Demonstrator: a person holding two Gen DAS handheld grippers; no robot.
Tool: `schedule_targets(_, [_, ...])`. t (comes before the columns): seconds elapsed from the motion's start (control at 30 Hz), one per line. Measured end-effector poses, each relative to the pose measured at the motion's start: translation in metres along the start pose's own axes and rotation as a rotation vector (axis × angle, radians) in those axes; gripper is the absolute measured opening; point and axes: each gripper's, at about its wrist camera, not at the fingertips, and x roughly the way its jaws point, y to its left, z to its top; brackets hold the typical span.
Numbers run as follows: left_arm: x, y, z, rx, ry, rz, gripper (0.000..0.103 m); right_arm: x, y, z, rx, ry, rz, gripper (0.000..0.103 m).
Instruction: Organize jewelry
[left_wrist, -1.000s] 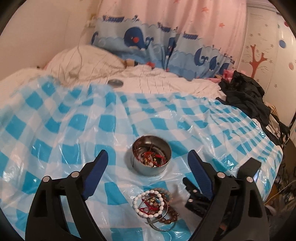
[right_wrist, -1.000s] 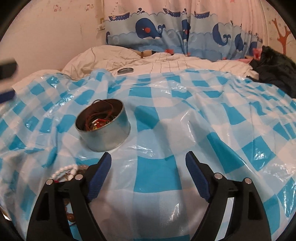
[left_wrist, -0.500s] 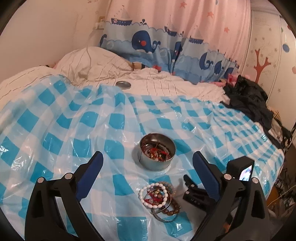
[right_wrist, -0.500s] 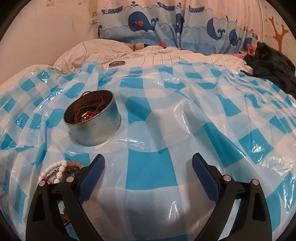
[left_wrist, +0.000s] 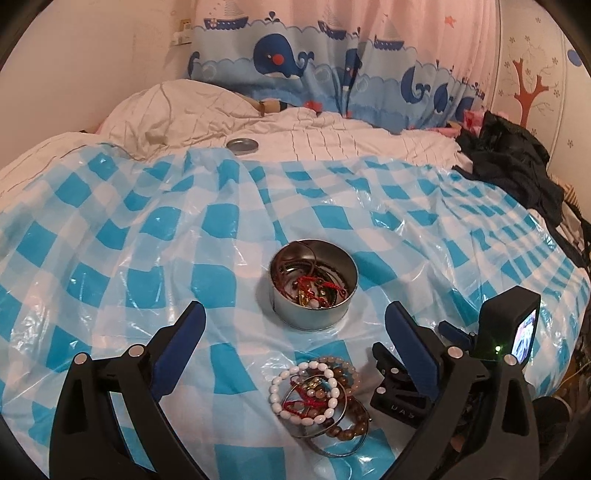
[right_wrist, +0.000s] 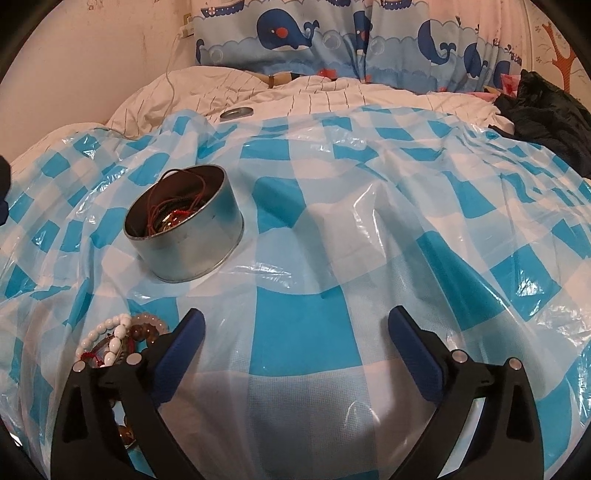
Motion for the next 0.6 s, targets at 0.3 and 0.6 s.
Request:
schedule_targets(0.3, [0.0072, -0.0049, 0.0027, 0.007, 0.002, 0.002, 0.094, 0.0052, 0.0011, 0.0007, -0.008, 0.027, 0.008, 0.095])
schedule_targets(0.6, [0.0062, -0.0025, 0.0042, -0.003, 0.000, 0.005, 0.094, 0.0070, 0.0020, 0.0009, -0.010, 0.034, 0.006, 0.096])
